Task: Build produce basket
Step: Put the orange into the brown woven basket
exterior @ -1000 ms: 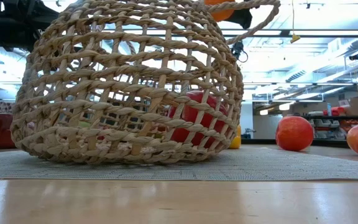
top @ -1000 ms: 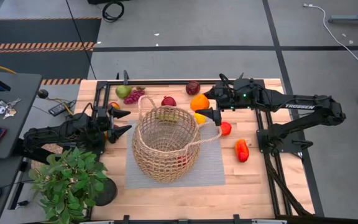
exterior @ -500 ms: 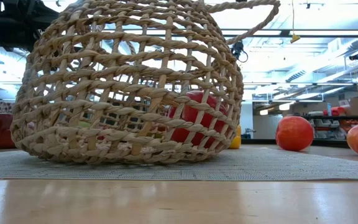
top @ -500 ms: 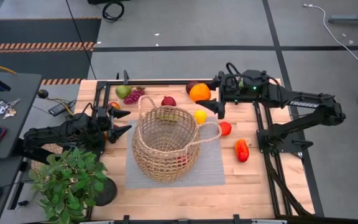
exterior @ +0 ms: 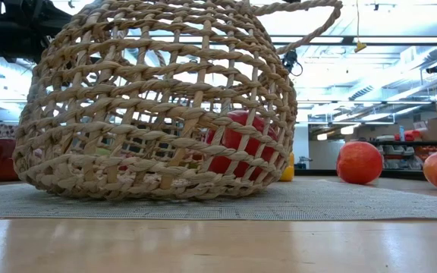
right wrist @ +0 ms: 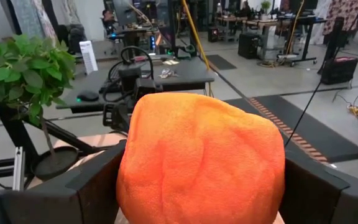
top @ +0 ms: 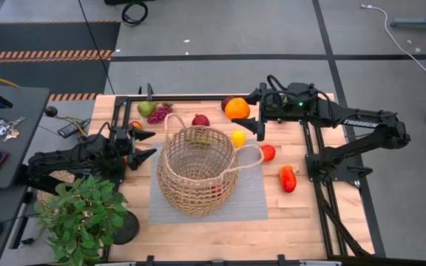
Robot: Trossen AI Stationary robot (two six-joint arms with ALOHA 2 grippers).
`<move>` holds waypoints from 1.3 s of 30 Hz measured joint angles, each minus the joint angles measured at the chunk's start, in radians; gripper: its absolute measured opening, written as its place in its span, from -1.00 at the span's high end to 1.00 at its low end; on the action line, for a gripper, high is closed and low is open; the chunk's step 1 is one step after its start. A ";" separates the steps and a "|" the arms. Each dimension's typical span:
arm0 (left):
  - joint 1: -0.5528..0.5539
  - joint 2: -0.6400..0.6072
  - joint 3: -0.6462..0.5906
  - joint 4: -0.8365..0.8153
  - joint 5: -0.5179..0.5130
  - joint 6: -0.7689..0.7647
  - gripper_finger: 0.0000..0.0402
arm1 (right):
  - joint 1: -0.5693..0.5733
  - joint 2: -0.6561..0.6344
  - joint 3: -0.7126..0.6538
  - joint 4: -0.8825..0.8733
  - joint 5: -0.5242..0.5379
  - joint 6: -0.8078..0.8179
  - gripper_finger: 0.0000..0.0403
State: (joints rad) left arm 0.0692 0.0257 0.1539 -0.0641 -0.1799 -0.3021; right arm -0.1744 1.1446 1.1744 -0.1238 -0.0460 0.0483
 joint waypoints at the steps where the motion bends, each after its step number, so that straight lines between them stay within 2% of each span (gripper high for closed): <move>1: 0.000 0.000 0.000 0.000 0.000 0.000 -0.94 | -0.001 0.000 0.000 0.001 0.000 0.000 -0.71; 6: 0.000 0.000 0.000 0.000 0.000 0.000 -0.94 | -0.004 0.000 0.000 0.029 0.003 0.051 -0.71; 10: 0.000 0.000 0.000 0.000 0.000 0.000 -0.94 | -0.004 0.000 0.000 0.066 0.113 0.190 -0.71; 14: 0.000 0.000 0.000 0.000 0.000 0.000 -0.94 | -0.006 0.000 0.000 0.080 0.174 0.211 -0.71; 27: 0.000 0.000 0.000 0.000 0.000 0.000 -0.94 | -0.005 0.001 0.000 0.078 0.176 0.215 -0.71; 39: 0.000 0.000 0.000 0.000 0.000 0.000 -0.94 | -0.001 0.100 0.011 0.068 0.123 0.287 -0.71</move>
State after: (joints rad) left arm 0.0692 0.0257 0.1539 -0.0641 -0.1799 -0.3019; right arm -0.1759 1.2446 1.1853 -0.0561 0.0769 0.3357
